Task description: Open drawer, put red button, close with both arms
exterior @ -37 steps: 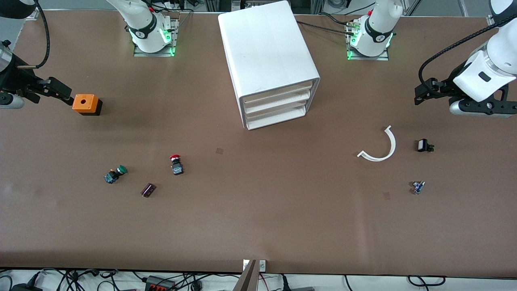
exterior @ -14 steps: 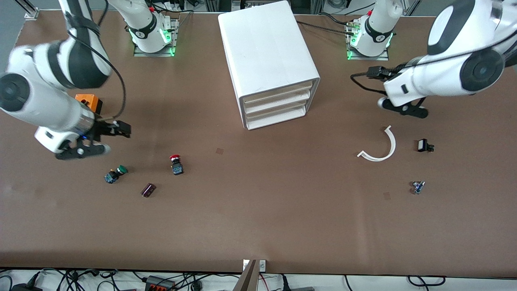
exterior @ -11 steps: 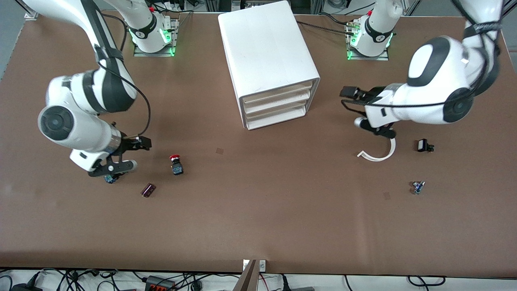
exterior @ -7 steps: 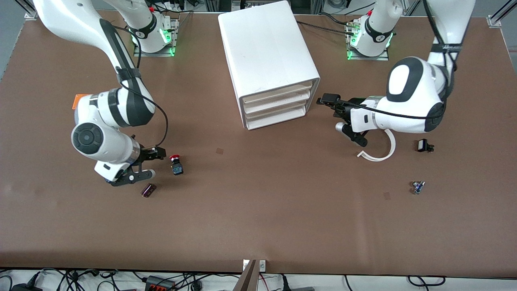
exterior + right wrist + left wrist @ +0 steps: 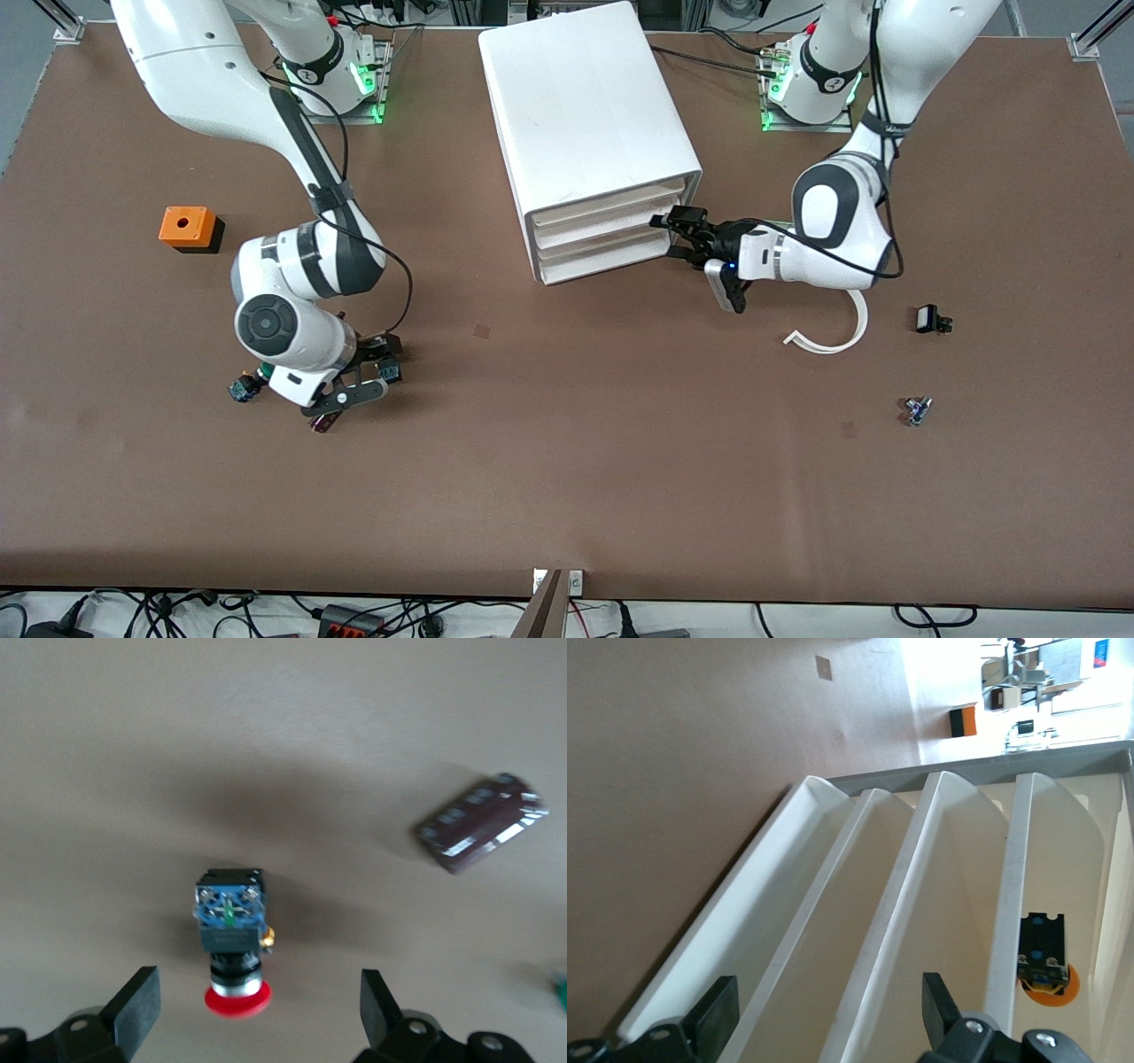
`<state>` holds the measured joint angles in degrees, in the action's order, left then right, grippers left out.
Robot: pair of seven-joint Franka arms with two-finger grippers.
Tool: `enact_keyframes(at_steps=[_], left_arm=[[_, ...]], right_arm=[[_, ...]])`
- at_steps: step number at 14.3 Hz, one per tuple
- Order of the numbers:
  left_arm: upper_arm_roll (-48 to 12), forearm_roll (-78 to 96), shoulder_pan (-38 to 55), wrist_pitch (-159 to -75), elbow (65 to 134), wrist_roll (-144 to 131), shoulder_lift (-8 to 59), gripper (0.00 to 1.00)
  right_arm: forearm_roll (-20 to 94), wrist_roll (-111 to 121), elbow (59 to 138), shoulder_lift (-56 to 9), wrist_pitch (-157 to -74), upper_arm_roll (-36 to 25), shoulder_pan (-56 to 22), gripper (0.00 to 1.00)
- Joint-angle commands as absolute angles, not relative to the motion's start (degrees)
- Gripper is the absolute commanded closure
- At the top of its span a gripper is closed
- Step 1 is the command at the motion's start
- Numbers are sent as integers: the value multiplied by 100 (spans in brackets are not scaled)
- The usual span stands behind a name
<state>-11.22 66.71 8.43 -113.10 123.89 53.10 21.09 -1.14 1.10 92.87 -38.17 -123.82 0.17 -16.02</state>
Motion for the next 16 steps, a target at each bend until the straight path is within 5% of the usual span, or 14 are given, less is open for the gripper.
enact_keyframes(at_steps=[1,3,5,7,11,14,16], left_arm=[[-1239,7075,809,-11382,12585,5721,2127,24],[-1335,7075,809,-11382,12656,5730,2127,46],[-1345,7075,800,-11382,12656,6105,2171,87],[-1345,7075,765,-11391,12604,6389,2390,97],[-1284,7058,695,-11373,12447,6390,2417,99],[-1266,6935,396,-11356,11885,6381,2671,99],[-1266,6681,238,-11347,11446,6372,2960,99]], right_arm=[[-44,307,9149,-4051,-12445,18,-1635,0],[-35,290,9141,-4148,-12463,26,-1652,0],[-35,273,9141,-4201,-12550,26,-1740,0],[-35,343,9141,-4262,-12743,26,-1723,0],[-35,369,9149,-4333,-12832,26,-1731,2],[-44,387,9149,-4333,-12815,26,-1731,40],[-35,430,9149,-4307,-12771,26,-1731,75]])
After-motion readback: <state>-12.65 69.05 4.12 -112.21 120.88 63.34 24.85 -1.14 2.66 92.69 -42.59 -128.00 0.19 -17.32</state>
